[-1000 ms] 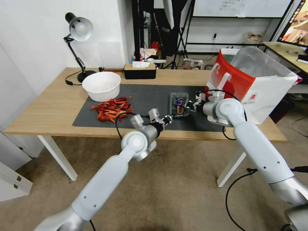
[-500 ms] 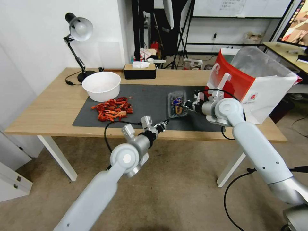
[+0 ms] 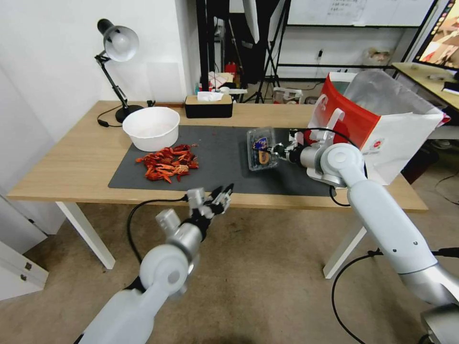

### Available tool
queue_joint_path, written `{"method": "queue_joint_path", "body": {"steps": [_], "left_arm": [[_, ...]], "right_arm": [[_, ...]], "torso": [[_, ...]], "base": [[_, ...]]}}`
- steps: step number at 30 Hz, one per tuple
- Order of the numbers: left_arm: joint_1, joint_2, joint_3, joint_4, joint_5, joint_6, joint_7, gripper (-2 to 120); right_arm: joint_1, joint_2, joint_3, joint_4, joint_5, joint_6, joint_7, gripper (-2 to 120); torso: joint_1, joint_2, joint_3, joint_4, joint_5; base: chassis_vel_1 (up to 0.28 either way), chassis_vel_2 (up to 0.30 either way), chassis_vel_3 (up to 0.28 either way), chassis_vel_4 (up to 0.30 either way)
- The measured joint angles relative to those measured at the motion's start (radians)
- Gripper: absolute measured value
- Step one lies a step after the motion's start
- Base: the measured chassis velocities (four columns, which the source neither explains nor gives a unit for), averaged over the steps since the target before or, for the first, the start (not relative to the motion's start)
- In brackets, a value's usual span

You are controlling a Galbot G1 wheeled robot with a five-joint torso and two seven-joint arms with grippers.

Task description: Close the takeout container lid, then place the container into the takeout bag.

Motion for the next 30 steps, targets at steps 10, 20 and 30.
{"method": "queue_joint_path", "body": {"steps": [10,20,30], "left_arm": [[0.127,-0.005,-0.047,0.026,0.341,-0.167,0.014,96],[0.174,-0.031,-0.069,0.056,0.433,-0.216,-0.012,100],[0.16,-0.065,-0.055,0.114,0.447,-0.259,0.002,100]], "right_arm": [[-0.012,-0.018,0.03,0.058,-0.004,0.032,-0.028,0],[-0.004,-0.045,0.026,0.114,-0.152,0.171,-0.157,0],[-0.004,-0.137,0.092,0.177,-0.392,0.413,-0.192,0]], "torso": [[0.0,0.0,0.0,-0.0003,0.0002],[0.0,0.0,0.0,0.0,0.0003],[0.0,0.0,0.0,-0.0002,0.0002]], "base": [[0.0,0.0,0.0,0.0],[0.0,0.0,0.0,0.0],[0.0,0.0,0.0,0.0]]}}
